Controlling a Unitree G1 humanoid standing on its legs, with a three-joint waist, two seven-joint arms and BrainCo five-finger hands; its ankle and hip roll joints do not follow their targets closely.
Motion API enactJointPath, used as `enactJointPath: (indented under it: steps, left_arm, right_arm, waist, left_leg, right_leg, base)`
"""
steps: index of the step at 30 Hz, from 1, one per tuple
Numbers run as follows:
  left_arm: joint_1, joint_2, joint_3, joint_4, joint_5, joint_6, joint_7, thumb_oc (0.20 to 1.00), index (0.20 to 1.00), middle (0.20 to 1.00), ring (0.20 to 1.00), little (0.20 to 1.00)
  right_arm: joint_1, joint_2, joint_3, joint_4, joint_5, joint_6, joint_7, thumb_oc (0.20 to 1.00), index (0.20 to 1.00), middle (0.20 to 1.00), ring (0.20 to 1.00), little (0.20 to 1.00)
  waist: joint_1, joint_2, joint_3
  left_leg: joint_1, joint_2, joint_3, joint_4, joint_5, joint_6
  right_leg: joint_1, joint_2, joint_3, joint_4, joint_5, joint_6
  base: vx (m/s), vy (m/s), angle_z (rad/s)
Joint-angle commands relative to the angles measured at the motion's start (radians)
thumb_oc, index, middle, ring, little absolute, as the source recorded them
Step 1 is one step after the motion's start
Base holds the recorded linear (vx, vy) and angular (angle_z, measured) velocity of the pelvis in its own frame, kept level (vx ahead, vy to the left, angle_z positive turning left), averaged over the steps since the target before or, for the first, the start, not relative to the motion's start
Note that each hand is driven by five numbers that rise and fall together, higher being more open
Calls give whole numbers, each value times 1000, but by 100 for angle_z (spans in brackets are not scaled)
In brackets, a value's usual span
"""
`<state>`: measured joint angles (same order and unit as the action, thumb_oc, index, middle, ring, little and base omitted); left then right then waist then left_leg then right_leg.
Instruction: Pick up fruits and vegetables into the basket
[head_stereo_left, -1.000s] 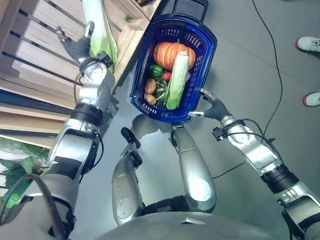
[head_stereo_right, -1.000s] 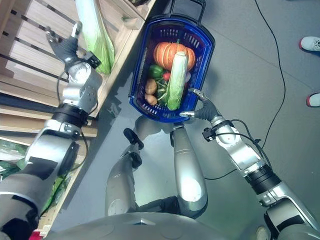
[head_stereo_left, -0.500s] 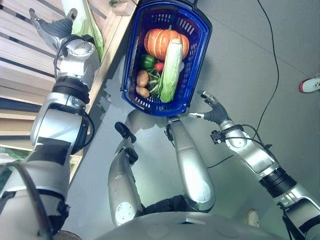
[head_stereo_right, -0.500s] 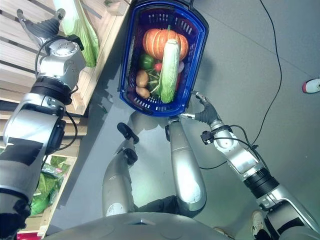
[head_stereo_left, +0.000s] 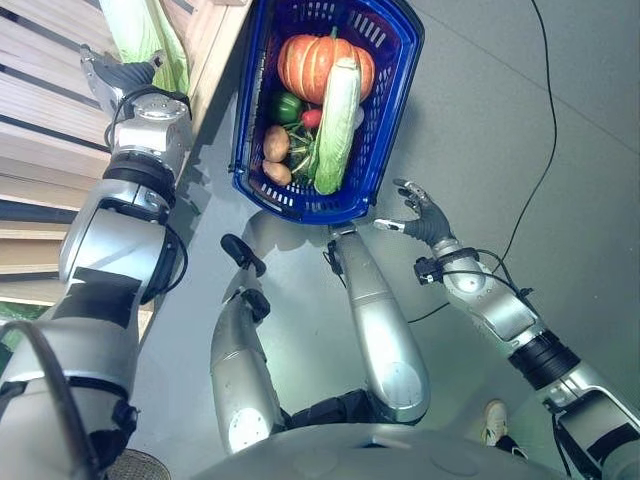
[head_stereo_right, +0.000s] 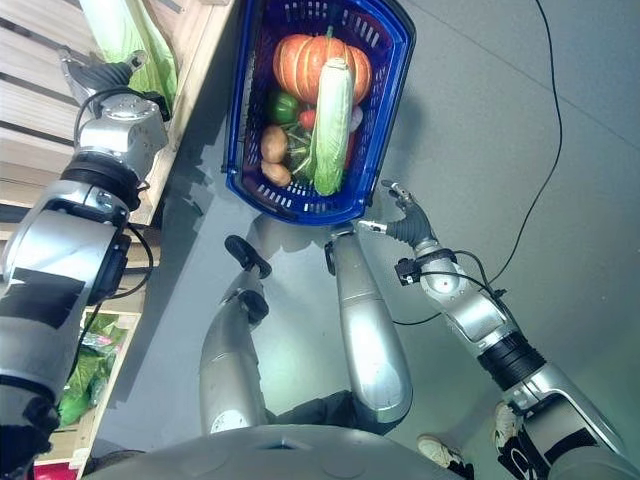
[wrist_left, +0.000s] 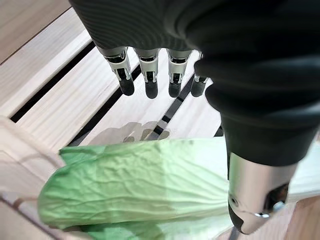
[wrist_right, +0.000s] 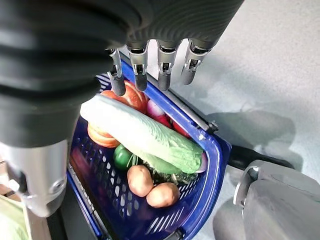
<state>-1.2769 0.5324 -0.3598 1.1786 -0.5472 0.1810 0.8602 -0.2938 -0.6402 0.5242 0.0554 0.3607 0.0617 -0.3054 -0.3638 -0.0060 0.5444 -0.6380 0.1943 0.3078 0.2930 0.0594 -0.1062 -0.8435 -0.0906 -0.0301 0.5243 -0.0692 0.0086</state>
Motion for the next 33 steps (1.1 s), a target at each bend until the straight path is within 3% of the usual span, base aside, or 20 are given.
enactJointPath:
  steps: [1,16,28,33]
  left_arm:
    - [-21,74,-12,55,28,21,42,1000,1000,1000,1000,1000]
    - [-88,95,-45,99,-58,16,49,1000,1000,1000,1000,1000]
    - [-140,81,-86,137,-156,52,-60,1000,1000,1000,1000,1000]
    - [-156,78,-92,172,-190,62,-58,1000,1000,1000,1000,1000]
  right_arm:
    - [10,60,-16,15,48,-38,-22,1000,1000,1000,1000,1000]
    - [-18,68,-8,33,140,-37,-39,1000,1000,1000,1000,1000]
    - [-46,81,-13,67,194,-53,-47,1000,1000,1000,1000,1000]
    - [-54,91,-21,85,249,-69,-37,1000,1000,1000,1000,1000]
  waist:
    - [0,-69,-24]
    - [-3,-71,-24]
    - [-12,-69,-24]
    - [-17,-75,-24]
  left_leg:
    - [-51,28,13,156,-122,-23]
    - [-126,35,6,172,-125,-25]
    - [-180,38,2,179,-140,-29]
    - [-209,42,-5,191,-149,-29]
  right_leg:
    - [-4,59,33,39,-72,29]
    - [-77,70,32,34,-52,26]
    - [-137,67,24,24,-42,25]
    - [-164,70,25,24,-38,24]
  base:
    - [-14,-53,-1]
    - [-3,-36,-2]
    - [-3,-27,-1]
    - [-7,-15,0]
